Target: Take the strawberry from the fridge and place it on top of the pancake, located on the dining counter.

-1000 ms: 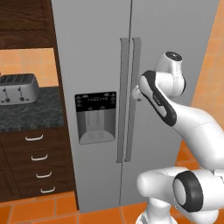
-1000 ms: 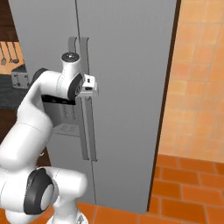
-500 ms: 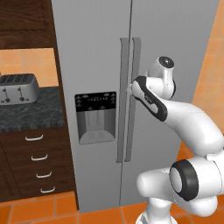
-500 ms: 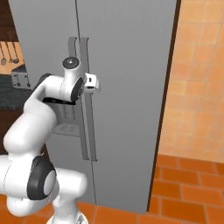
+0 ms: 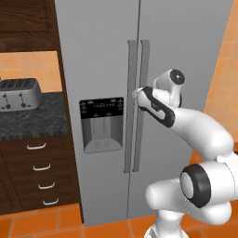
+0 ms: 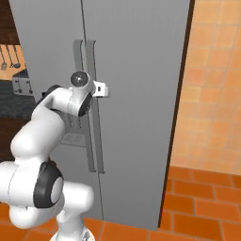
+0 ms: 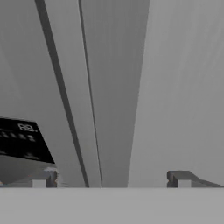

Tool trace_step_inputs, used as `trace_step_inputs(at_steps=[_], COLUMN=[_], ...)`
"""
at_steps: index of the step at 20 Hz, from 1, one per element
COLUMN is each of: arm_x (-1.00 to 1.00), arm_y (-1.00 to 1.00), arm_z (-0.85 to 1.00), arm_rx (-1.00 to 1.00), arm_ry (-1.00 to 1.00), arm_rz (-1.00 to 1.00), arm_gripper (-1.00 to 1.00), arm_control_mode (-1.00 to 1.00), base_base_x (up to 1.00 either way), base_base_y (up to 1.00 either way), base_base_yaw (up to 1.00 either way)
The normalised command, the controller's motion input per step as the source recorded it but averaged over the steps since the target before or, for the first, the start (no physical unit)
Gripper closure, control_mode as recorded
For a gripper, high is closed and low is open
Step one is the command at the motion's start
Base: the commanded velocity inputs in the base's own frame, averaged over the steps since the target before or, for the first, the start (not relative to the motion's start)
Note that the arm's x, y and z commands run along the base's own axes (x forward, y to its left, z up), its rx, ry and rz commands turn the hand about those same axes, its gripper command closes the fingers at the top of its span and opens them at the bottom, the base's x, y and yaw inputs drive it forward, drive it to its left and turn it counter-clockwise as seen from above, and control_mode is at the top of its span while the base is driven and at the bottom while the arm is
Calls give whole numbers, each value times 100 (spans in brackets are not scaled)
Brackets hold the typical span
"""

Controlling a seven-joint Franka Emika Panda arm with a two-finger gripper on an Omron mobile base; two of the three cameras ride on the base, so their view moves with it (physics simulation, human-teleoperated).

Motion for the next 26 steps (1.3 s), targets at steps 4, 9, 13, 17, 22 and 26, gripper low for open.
trace_step_inputs(at_steps=[4, 9, 13, 17, 22, 26], arm_x=[37, 42, 55, 63, 72, 33], arm_y=[2, 1, 14, 13, 32, 8], arm_z=[-15, -22, -19, -11, -9, -4], arm_rx=[5, 9, 8, 4, 0, 0], arm_ry=[-16, -18, -12, -3, 0, 0], arm_rz=[0, 0, 0, 0, 0, 3], arm_gripper=[-100, -100, -100, -100, 100, 100], arm_control_mode=[-100, -100, -100, -100, -100, -100], base_base_x=[0, 0, 0, 0, 0, 0], base_base_y=[0, 0, 0, 0, 0, 0], base_base_yaw=[0, 0, 0, 0, 0, 0])
